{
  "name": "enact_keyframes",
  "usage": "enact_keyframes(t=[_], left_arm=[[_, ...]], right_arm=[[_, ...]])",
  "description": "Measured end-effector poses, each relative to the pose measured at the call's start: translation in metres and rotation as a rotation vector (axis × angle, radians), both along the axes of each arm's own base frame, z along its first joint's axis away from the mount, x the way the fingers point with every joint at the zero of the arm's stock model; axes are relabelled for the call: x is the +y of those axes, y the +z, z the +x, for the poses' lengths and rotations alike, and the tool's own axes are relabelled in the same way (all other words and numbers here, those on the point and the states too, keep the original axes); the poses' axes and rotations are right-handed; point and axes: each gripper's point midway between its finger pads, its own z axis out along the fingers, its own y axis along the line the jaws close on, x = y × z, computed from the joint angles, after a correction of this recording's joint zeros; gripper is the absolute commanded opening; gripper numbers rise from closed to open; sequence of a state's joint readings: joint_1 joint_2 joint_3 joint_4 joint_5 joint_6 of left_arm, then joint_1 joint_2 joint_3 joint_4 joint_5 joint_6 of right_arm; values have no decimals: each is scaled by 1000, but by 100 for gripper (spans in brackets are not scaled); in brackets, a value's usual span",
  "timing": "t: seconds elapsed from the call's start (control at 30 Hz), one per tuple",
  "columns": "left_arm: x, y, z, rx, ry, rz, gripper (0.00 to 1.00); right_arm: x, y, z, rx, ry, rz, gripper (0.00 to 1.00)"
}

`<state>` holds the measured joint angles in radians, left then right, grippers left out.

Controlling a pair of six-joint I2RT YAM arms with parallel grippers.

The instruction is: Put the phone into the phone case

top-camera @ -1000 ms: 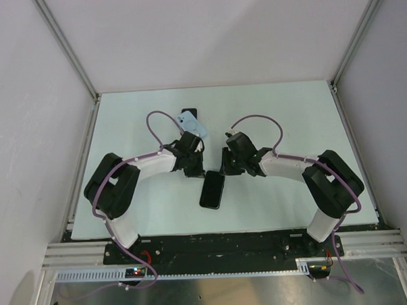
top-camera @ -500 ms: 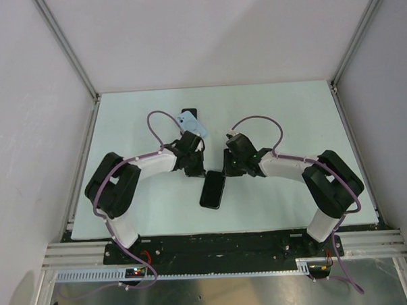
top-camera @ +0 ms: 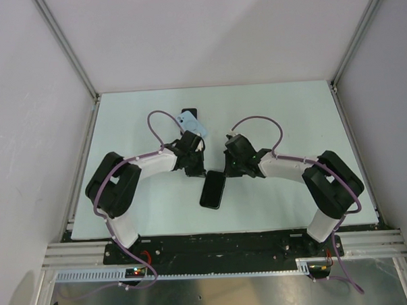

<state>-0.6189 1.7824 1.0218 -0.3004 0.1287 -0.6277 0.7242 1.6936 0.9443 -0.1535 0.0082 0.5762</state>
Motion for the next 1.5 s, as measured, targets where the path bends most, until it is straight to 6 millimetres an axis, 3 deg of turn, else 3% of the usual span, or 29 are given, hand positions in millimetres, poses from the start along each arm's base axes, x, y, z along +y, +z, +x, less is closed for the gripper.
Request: enact_keyframes(t=[1.07, 1.3, 1.5], left_arm=[[-1, 0, 1, 9, -10, 6, 0], [-1, 0, 1, 8, -13, 6, 0], [-1, 1, 1, 2, -17, 6, 7]], right_arm=[[4, -20, -6, -146, -71, -198, 2], [27, -10, 1, -183, -80, -104, 18], [24, -1, -2, -121, -53, -83, 35]])
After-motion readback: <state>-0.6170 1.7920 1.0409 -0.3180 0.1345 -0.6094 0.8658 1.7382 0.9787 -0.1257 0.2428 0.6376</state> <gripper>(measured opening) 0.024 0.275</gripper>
